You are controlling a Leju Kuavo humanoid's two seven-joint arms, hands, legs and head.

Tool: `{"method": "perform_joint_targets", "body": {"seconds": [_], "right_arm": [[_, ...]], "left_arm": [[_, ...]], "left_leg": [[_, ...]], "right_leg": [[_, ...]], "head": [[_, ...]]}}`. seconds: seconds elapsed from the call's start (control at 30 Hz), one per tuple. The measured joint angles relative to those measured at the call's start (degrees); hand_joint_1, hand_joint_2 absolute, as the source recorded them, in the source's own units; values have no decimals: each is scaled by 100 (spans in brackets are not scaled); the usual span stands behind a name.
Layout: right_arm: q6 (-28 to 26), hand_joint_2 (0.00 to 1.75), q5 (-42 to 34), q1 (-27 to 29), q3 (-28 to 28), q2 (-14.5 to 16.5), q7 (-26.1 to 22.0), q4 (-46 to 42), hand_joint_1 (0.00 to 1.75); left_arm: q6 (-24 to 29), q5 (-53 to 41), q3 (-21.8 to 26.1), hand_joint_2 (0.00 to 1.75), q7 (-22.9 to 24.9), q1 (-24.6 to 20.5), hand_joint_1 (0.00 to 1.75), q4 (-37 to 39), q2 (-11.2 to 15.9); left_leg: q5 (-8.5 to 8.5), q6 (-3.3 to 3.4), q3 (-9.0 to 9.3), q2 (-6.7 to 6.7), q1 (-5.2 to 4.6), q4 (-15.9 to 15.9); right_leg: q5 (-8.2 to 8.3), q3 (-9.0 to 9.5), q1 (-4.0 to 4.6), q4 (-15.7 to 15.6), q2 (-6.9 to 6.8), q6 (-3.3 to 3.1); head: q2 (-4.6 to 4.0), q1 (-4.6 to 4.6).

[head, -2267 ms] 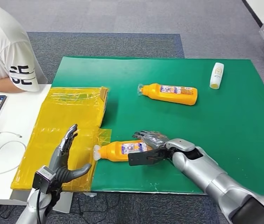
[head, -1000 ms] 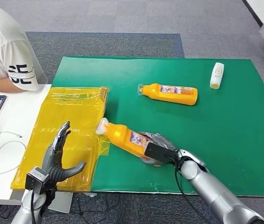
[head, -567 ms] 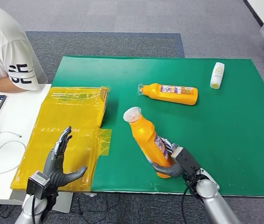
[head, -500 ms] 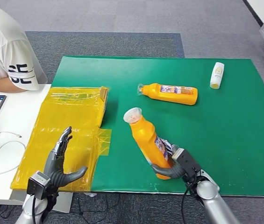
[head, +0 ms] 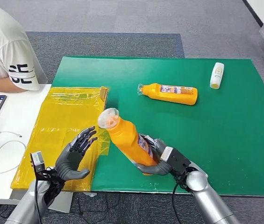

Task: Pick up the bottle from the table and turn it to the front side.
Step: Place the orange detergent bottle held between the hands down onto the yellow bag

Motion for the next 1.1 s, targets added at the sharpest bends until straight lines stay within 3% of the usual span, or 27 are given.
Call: {"method": "perform_joint_targets", "body": {"seconds": [0.17,0.5,0.77,1.1], "right_arm": [[-150,175,121,-269,454,6,-23,-50,175],[-899,175,798,-566,1191,27,151,69,175],[-1337,175,1160,-631,1516,148,292,295,175],[-1445,175,1162,-686,1684,287,322,468,175]], "left_arm": [[-394,116,-407,175,-2,-342,0,205,431],[-154,126,-940,175,-2,-669,0,261,954],[88,132,-1043,175,-2,-730,0,261,1018],[194,243,-1115,175,-2,-841,0,233,840]], "left_leg": [[0,-1,0,0,0,0],[-1,0,-2,0,-1,0],[0,0,-2,0,0,0],[-1,0,-3,0,-1,0]], "right_leg": [[0,-2,1,2,0,0],[-1,-3,1,1,0,0],[-1,-5,1,1,0,0],[-1,-5,0,1,0,0]], "head": [[0,1],[0,0],[0,1],[0,0]]}}
